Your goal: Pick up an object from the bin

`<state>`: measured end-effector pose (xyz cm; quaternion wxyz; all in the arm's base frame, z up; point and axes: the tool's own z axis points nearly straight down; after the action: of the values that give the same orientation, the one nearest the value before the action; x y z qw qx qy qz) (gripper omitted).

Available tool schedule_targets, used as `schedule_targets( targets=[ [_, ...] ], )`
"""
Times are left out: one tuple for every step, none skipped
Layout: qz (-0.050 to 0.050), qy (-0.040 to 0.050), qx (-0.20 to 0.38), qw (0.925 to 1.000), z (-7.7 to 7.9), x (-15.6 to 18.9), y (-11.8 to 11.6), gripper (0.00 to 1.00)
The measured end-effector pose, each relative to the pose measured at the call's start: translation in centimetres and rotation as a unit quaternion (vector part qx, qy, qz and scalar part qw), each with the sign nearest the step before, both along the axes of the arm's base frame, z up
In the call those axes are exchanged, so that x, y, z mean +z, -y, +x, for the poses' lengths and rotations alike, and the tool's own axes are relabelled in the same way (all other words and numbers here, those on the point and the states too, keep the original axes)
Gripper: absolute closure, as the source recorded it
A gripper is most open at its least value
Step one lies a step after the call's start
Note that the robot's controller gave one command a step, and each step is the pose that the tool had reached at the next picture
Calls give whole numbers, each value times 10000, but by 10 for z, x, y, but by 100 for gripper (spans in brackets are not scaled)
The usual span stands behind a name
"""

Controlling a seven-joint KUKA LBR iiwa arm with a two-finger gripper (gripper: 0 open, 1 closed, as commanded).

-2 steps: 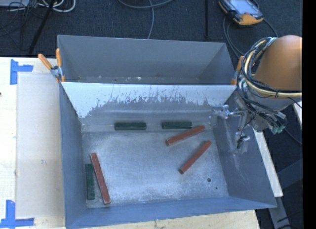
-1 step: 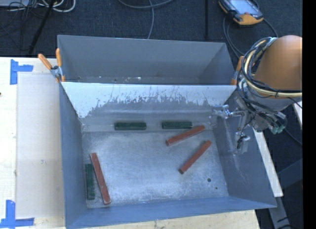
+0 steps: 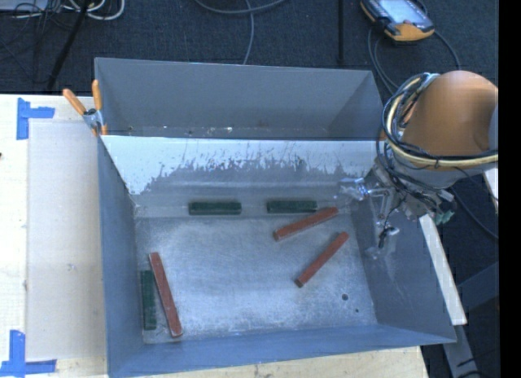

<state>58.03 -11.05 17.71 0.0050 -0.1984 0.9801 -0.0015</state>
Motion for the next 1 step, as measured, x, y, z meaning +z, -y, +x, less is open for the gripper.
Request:
schedule_targets(
  targets=[
    [11,-43,-514,9987,-19,-61,-11,0]
  ],
)
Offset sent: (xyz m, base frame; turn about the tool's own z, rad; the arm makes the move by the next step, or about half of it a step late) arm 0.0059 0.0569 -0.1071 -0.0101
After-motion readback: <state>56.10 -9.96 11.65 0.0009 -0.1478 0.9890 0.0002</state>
